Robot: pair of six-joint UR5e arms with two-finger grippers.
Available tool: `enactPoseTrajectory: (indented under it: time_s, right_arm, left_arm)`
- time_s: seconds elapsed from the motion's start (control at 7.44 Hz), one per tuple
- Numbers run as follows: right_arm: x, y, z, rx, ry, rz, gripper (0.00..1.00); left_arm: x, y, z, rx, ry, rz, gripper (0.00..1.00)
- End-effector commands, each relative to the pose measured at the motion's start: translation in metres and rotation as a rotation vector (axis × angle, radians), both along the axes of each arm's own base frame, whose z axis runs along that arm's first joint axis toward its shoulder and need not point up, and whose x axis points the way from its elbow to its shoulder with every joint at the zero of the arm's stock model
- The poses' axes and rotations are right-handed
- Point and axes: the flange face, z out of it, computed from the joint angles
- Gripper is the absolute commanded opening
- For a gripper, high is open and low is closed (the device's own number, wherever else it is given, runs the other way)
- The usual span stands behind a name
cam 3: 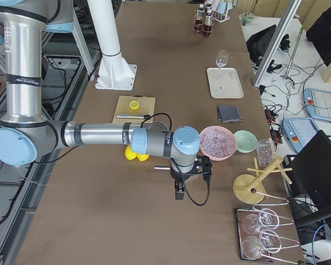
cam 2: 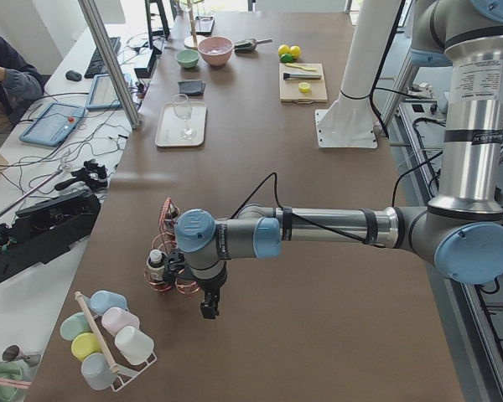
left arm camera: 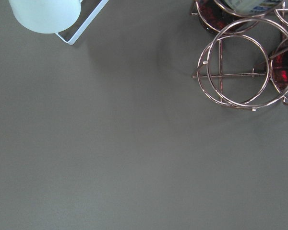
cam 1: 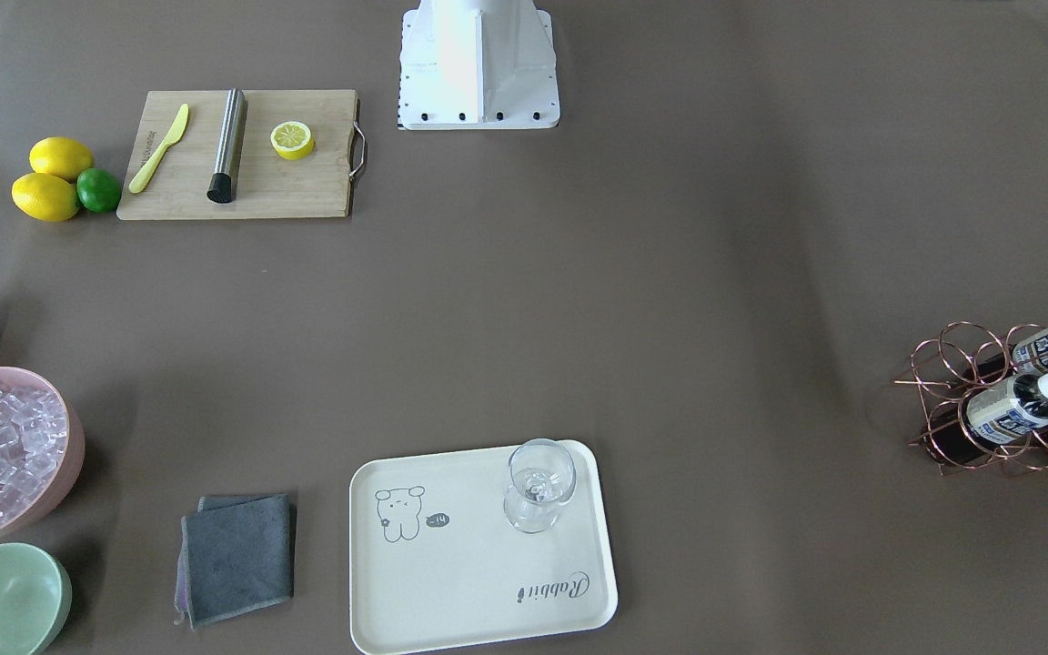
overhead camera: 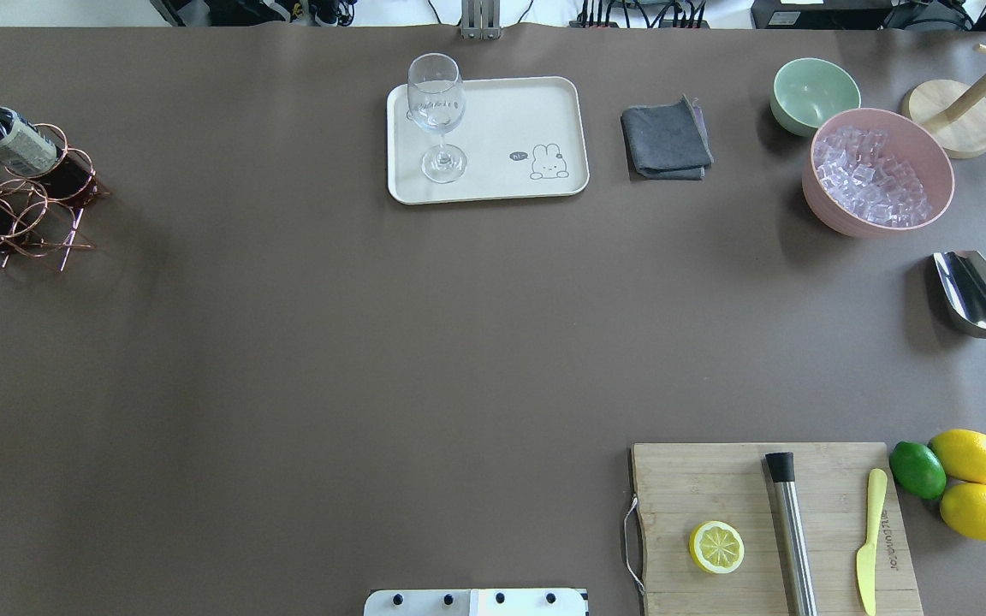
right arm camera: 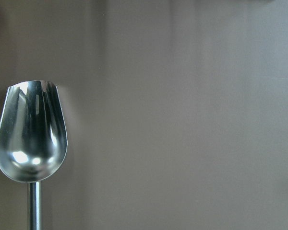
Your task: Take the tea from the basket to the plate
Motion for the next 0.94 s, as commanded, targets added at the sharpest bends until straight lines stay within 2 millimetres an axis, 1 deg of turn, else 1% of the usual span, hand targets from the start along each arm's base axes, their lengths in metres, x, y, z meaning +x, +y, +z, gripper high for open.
enactPoseTrajectory:
  time_s: [0.0,0.54,0.81]
  right_arm:
    - [0.0,0.0,0.0,0.001,0.001,0.0,1.0]
    - [0.006,0.001,-0.002,0.004,0.001,0.012,1.0]
    - [0.01,0.002,-0.004,0.007,-0.002,0.023,1.0]
  left_arm:
    - [0.0,0.0,0.001,0.002,0.0,0.001,0.97]
    - [0.001,0.0,0.002,-0.004,-0.004,0.005,0.97]
    - [-0.005,0.003,0.003,-0.008,0.006,-0.01,0.97]
